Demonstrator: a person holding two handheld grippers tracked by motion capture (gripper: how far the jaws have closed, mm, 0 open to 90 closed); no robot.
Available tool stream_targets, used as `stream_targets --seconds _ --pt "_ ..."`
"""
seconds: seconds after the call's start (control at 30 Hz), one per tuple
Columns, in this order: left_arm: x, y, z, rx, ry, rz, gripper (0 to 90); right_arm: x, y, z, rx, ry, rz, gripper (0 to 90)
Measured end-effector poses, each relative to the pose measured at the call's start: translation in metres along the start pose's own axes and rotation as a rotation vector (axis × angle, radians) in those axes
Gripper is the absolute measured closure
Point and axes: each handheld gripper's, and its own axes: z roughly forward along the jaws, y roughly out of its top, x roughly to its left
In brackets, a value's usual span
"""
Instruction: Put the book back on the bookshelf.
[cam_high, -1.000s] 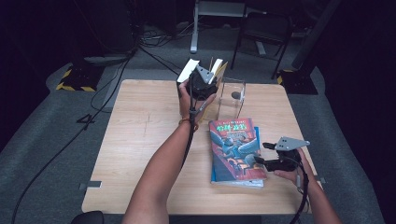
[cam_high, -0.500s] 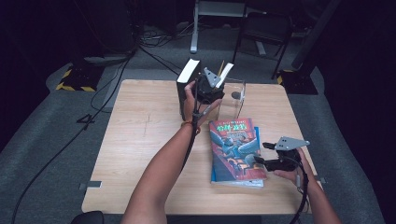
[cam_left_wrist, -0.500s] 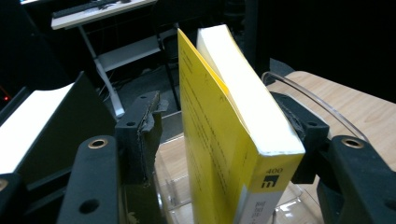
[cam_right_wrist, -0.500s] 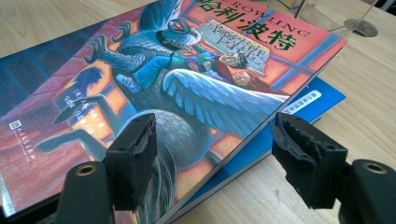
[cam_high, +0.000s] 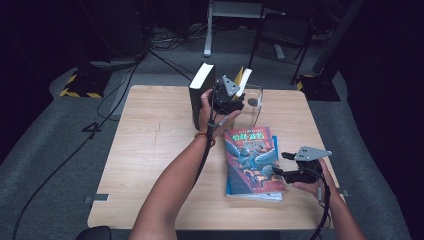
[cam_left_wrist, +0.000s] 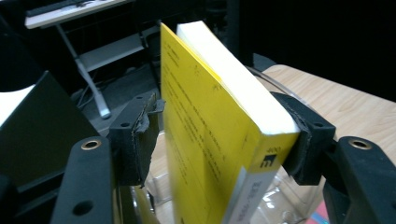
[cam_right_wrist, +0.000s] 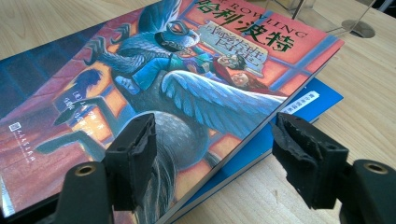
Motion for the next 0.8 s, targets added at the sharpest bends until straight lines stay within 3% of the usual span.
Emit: stream_targets --seconds 0.33,0.53,0.8 --pt "-0.003 -0.006 -0.01 0.005 -0.061 0.008 32.6 0.0 0.0 0.0 -0.001 0.005 0.007 30.9" --pt "-0.003 -0.011 -0.026 0.002 -0.114 0.027 31.4 -0.001 -0.001 0.0 -0.006 0.0 0.018 30.6" --pt "0.002 -0.027 -0.045 0.031 -0.151 0.055 29.6 0.0 0.0 0.0 -0.008 -0.004 0.015 30.0"
